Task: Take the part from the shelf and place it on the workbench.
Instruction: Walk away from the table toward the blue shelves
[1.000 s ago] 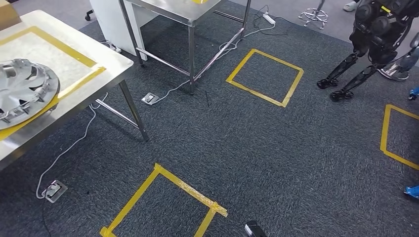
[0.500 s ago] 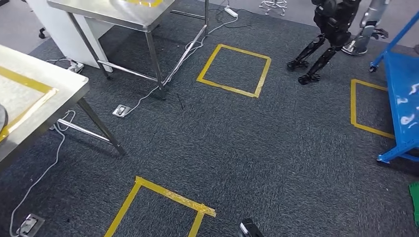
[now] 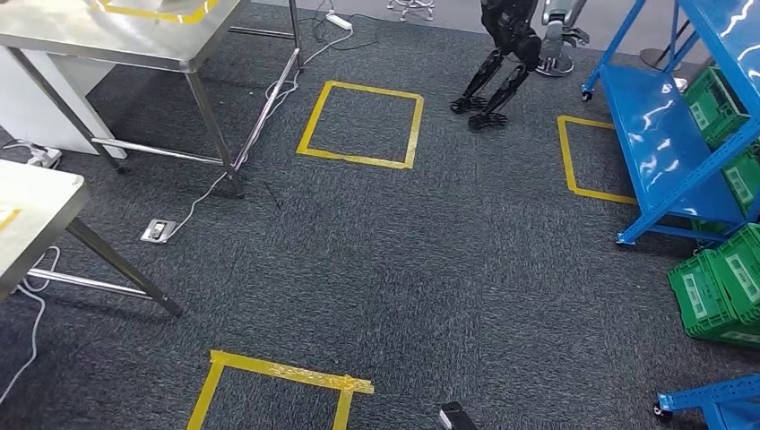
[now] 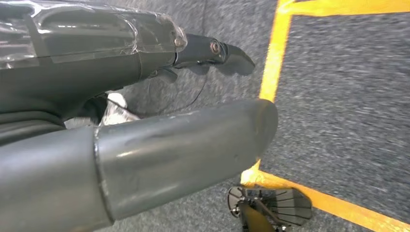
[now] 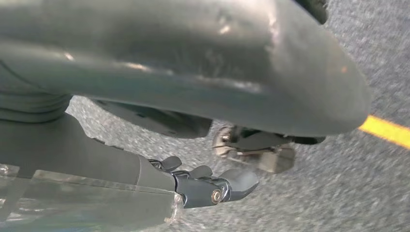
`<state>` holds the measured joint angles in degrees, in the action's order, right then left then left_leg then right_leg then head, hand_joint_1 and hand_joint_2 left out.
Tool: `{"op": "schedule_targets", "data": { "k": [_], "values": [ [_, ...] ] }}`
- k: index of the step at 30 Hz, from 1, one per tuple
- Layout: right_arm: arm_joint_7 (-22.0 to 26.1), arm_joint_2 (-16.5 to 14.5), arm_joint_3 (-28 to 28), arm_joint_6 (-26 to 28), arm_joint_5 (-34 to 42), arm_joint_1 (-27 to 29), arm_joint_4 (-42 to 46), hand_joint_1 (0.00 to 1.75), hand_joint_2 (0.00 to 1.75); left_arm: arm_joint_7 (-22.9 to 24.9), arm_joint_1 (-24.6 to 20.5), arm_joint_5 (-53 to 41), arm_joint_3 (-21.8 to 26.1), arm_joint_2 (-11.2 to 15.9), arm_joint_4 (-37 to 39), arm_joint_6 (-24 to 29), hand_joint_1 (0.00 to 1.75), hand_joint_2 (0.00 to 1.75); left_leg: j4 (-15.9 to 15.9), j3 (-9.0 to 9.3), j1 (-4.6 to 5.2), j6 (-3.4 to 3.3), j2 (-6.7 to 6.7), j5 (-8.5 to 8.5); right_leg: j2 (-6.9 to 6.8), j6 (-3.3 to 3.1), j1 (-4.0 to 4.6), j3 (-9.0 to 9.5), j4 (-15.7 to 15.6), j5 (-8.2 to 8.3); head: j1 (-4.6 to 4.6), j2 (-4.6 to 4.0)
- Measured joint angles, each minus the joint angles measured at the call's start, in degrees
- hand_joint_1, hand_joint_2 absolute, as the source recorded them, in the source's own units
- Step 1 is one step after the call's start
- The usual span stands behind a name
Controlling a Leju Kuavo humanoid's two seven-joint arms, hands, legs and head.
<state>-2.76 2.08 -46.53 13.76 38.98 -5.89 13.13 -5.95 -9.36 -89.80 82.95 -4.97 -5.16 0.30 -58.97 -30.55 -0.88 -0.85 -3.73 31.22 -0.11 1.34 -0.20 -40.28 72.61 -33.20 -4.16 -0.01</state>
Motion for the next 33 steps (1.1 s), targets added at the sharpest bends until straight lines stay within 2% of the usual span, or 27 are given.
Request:
{"op": "schedule_targets", "data": {
  "k": [1, 3, 5, 6, 7, 9, 10, 11, 13, 14, 15, 16, 17, 18, 19, 20, 22, 23, 24, 25, 26, 27, 28, 29, 30, 31, 33],
  "values": [
    [-0.09, 0.08, -0.12, 0.03, 0.04, 0.14, -0.03, 0.00, 0.00, 0.00, -0.08, 0.02, -0.12, 0.03, 0.00, -0.02, 0.00, 0.00, 0.02, 0.34, 0.03, 0.08, -0.59, 0.25, -0.50, -0.36, 0.14, 1.71, -3.57, 2.32, -0.13, 0.01],
    [-0.19, 0.30, -0.25, 0.07, 0.04, 0.09, -0.08, 0.00, 0.00, 0.00, -0.22, 0.04, -0.32, 0.03, 0.00, -0.03, 0.00, 0.00, 0.18, 0.84, 0.12, 0.37, -1.63, 0.68, -2.68, -1.35, 0.86, 5.36, -10.91, 5.11, -0.32, 0.01],
    [-0.19, 0.54, -0.30, 0.08, 0.05, -0.06, -0.09, 0.00, 0.00, 0.02, -0.27, 0.05, -0.49, 0.01, 0.01, -0.03, 0.00, 0.00, 0.49, 1.10, 0.21, 0.83, -2.59, 0.87, -3.89, -2.17, 1.56, 6.69, -13.81, 5.20, -0.42, -0.01],
    [-0.19, 0.65, -0.31, 0.09, 0.06, -0.03, -0.10, 0.00, 0.00, 0.04, -0.29, 0.05, -0.55, -0.01, 0.02, -0.03, 0.00, 0.00, 0.72, 1.35, 0.26, 1.11, -3.08, 0.90, -3.48, -2.48, 1.70, 6.73, -14.21, 5.21, -0.48, -0.01],
    [-0.21, 0.74, -0.32, 0.10, 0.06, 0.10, -0.14, 0.00, 0.00, 0.05, -0.34, 0.05, -0.56, -0.03, 0.02, -0.04, 0.00, 0.00, 0.94, 1.62, 0.23, 1.43, -2.84, 1.06, -2.97, -2.75, 1.56, 6.99, -14.67, 5.38, -0.53, -0.01],
    [-0.25, 0.85, -0.35, 0.12, 0.06, 0.26, -0.22, 0.00, 0.00, 0.05, -0.44, 0.05, -0.58, -0.01, 0.03, -0.06, 0.00, 0.00, -0.41, 1.42, 0.05, 1.87, 0.78, 2.23, -1.98, -3.23, 1.21, 7.92, -15.98, 5.82, -0.33, -0.01],
    [-0.26, 0.87, -0.36, 0.12, 0.07, 0.15, -0.25, 0.00, 0.00, 0.04, -0.41, 0.06, -0.59, 0.02, 0.03, -0.07, 0.00, 0.00, -2.95, 0.21, -0.03, 2.01, 2.96, 3.57, -1.43, -3.41, 1.01, 8.39, -16.48, 5.99, -0.08, 0.00],
    [-0.15, 0.85, -0.36, 0.12, 0.25, -0.05, -0.27, 0.00, 0.00, -0.13, -0.31, 0.15, -0.60, 0.07, 0.04, -0.04, 0.00, 0.00, -6.56, -1.69, -0.09, 2.06, 4.45, 5.06, -0.77, -3.57, 1.01, 8.57, -16.63, 5.97, 0.27, -0.01],
    [0.76, 0.79, -0.34, 0.13, 1.19, -0.28, -0.27, 0.00, 0.00, -1.33, -0.01, 0.67, -0.60, 0.10, 0.04, 0.16, 0.00, 0.00, -13.33, -5.90, -0.08, 2.26, 4.50, 7.00, 0.85, -3.76, 1.00, 8.75, -16.50, 5.73, 0.87, 0.01],
    [1.70, 0.75, -0.34, 0.14, 1.84, -0.20, -0.27, 0.00, 0.00, -2.39, 0.06, 1.01, -0.59, 0.12, 0.04, 0.29, 0.00, 0.00, -14.37, -7.04, -0.11, 2.37, 4.28, 6.39, 1.70, -3.74, 0.97, 8.88, -16.35, 5.53, 1.12, 0.00],
    [2.78, 0.74, -0.33, 0.16, 2.42, -0.09, -0.27, 0.00, 0.00, -3.48, 0.07, 1.26, -0.58, 0.12, 0.04, 0.40, 0.00, 0.00, -13.12, -7.08, -0.17, 2.46, 4.26, 4.56, 2.58, -3.61, 0.89, 9.05, -16.11, 5.26, 1.31, 0.01],
    [3.92, 0.74, -0.33, 0.19, 2.81, -0.01, -0.27, 0.00, 0.00, -4.41, 0.06, 1.37, -0.57, 0.12, 0.04, 0.44, 0.00, 0.00, -10.07, -6.19, -0.30, 2.54, 4.79, 1.93, 3.45, -3.41, 0.76, 9.24, -15.77, 4.92, 1.51, 0.00],
    [5.03, 0.74, -0.33, 0.21, 3.07, 0.02, -0.27, 0.00, 0.00, -5.09, 0.04, 1.35, -0.57, 0.11, 0.04, 0.45, 0.00, 0.00, -6.69, -4.94, -0.54, 2.60, 6.44, -0.22, 4.22, -3.13, 0.60, 9.30, -15.39, 4.51, 1.71, 0.00],
    [5.92, 0.76, -0.33, 0.20, 3.28, -0.10, -0.27, 0.00, 0.00, -5.47, 0.05, 1.26, -0.57, 0.04, 0.05, 0.46, 0.00, 0.00, -3.52, -3.70, -0.83, 2.62, 8.39, -1.59, 5.03, -2.76, 0.51, 9.19, -14.81, 4.08, 1.93, 0.00],
    [6.67, 0.78, -0.32, 0.16, 3.42, -0.27, -0.27, 0.00, 0.00, -5.63, 0.07, 1.13, -0.57, -0.05, 0.06, 0.50, 0.00, 0.00, -1.72, -2.93, -1.01, 2.51, 10.00, -2.01, 5.79, -2.36, 0.38, 8.90, -14.39, 3.81, 2.12, 0.00],
    [7.20, 0.79, -0.32, 0.06, 3.54, -0.45, -0.26, 0.00, 0.00, -5.59, 0.10, 0.96, -0.56, -0.20, 0.07, 0.56, 0.00, 0.00, -1.11, -2.60, -1.05, 2.30, 10.89, -1.64, 6.62, -1.95, 0.21, 8.54, -14.17, 3.69, 2.20, 0.00],
    [7.82, 0.85, -0.33, -0.29, 3.67, -0.83, -0.25, 0.00, 0.00, -4.97, 0.13, 0.55, -0.56, -0.52, 0.09, 0.81, 0.00, 0.00, -0.69, -2.24, -0.90, 1.66, 9.41, -1.40, 8.47, -1.20, -0.11, 8.06, -14.15, 3.80, 2.17, 0.01],
    [7.95, 0.86, -0.34, -0.54, 3.68, -1.03, -0.21, 0.00, 0.00, -4.55, 0.11, 0.36, -0.56, -0.67, 0.09, 0.96, 0.00, 0.00, -0.39, -1.93, -0.88, 1.34, 8.29, -1.36, 8.08, -0.90, -0.10, 7.79, -13.83, 3.62, 2.04, 0.01],
    [8.03, 0.88, -0.36, -0.75, 3.68, -1.34, -0.13, 0.00, 0.00, -4.22, 0.10, 0.21, -0.57, -0.81, 0.09, 1.10, 0.00, 0.00, -0.06, -1.58, -0.88, 1.01, 7.06, -1.32, 6.76, -0.63, -0.01, 7.15, -12.68, 3.01, 1.74, 0.00],
    [8.03, 0.89, -0.37, -0.91, 3.68, -1.75, -0.03, 0.00, 0.00, -3.99, 0.10, 0.13, -0.58, -0.92, 0.09, 1.17, 0.00, 0.00, 0.19, -1.22, -0.83, 0.72, 5.80, -1.21, 4.79, -0.38, 0.08, 5.95, -10.44, 1.87, 1.33, 0.00],
    [7.93, 0.84, -0.37, -1.03, 3.68, -2.18, 0.10, 0.00, 0.00, -3.78, 0.11, 0.07, -0.59, -0.97, 0.09, 1.23, 0.00, 0.00, 0.28, -0.91, -0.63, 0.47, 4.49, -0.99, 2.50, -0.14, 0.16, 4.16, -7.10, 0.37, 0.92, 0.00],
    [7.75, 0.81, -0.37, -1.07, 3.70, -2.53, 0.20, 0.00, 0.00, -3.51, 0.12, 0.02, -0.59, -1.01, 0.09, 1.26, 0.00, 0.00, 0.32, -0.67, -0.43, 0.29, 3.20, -0.74, 1.20, 0.06, 0.08, 2.04, -3.26, -1.11, 0.56, -0.01],
    [7.51, 0.79, -0.36, -1.08, 3.79, -2.66, 0.27, 0.00, 0.00, -3.08, 0.10, -0.01, -0.58, -1.00, 0.09, 1.28, 0.00, 0.00, 0.31, -0.45, -0.26, 0.20, 2.02, -0.47, 0.56, 0.18, -0.03, 0.23, -0.07, -2.01, 0.42, 0.00],
    [7.28, 0.77, -0.36, -1.08, 3.95, -2.52, 0.32, 0.00, 0.00, -2.51, 0.04, -0.03, -0.58, -0.99, 0.09, 1.29, 0.00, 0.00, 0.31, -0.18, -0.15, 0.20, 1.03, -0.17, 0.26, 0.19, -0.12, -0.77, 1.54, -1.92, 0.37, 0.01],
    [7.11, 0.77, -0.36, -1.09, 4.13, -2.20, 0.33, 0.00, 0.00, -1.92, -0.05, -0.03, -0.58, -0.99, 0.09, 1.30, 0.00, 0.00, 0.31, 0.12, -0.09, 0.25, 0.26, 0.11, 0.11, 0.10, -0.17, -0.72, 1.17, -0.83, 0.28, 0.01],
    [7.03, 0.81, -0.37, -1.09, 4.35, -1.80, 0.33, 0.00, 0.00, -1.34, -0.15, -0.03, -0.58, -0.98, 0.09, 1.30, 0.00, 0.00, 0.32, 0.49, -0.06, 0.33, -0.32, 0.39, -0.08, -0.09, -0.16, 0.52, -1.46, 1.17, 0.17, 0.01],
    [7.04, 0.93, -0.40, -1.18, 4.71, -1.30, 0.31, 0.00, 0.00, -0.57, -0.34, -0.04, -0.59, -0.98, 0.09, 1.29, 0.00, 0.00, 0.45, 1.21, -0.02, 0.59, -1.26, 0.92, -1.71, -0.76, 0.30, 4.19, -8.83, 4.63, -0.08, 0.00]
  ]
}}
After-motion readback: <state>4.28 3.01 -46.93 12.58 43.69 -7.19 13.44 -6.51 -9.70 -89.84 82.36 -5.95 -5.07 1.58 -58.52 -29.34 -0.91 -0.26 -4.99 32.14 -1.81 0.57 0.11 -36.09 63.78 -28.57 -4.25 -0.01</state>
